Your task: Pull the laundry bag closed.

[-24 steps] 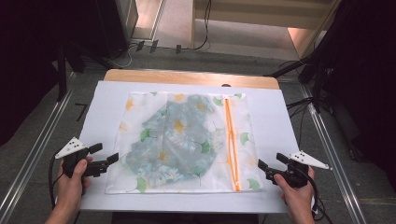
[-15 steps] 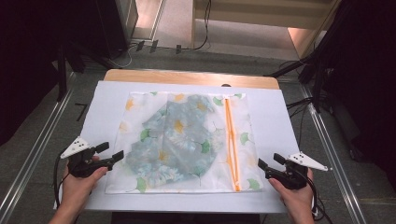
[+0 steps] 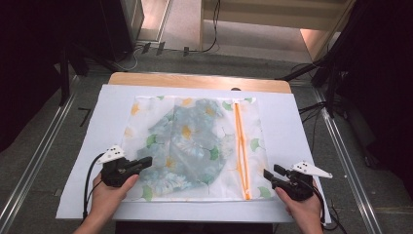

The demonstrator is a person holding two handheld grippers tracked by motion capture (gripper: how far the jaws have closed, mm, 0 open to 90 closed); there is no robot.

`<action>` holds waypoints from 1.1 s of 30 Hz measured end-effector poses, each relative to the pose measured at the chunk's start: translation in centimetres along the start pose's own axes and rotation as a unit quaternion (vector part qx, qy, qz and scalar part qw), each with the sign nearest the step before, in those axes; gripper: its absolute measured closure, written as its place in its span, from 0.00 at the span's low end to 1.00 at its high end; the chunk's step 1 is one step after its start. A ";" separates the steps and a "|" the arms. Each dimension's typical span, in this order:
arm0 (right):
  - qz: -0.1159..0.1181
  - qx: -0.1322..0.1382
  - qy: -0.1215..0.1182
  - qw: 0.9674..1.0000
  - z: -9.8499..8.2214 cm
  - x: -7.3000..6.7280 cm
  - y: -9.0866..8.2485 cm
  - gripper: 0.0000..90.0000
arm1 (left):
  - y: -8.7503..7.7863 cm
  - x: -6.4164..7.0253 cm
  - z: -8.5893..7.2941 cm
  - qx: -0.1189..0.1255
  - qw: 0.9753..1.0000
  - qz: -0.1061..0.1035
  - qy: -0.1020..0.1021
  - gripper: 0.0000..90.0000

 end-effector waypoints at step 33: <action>0.105 -0.112 -0.024 0.988 -3.8 -5.1 2.4 0.81 | 11.2 20.8 -3.3 -0.112 0.976 -0.128 0.136 0.99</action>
Point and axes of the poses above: each handheld gripper's, and its own axes: y roughly forward along the jaws, z roughly out of its top, x roughly to its right, the point moved 10 cm from there along y, roughly forward along the jaws, and after that the axes turned 8 degrees about z, right-handed, at the moved point
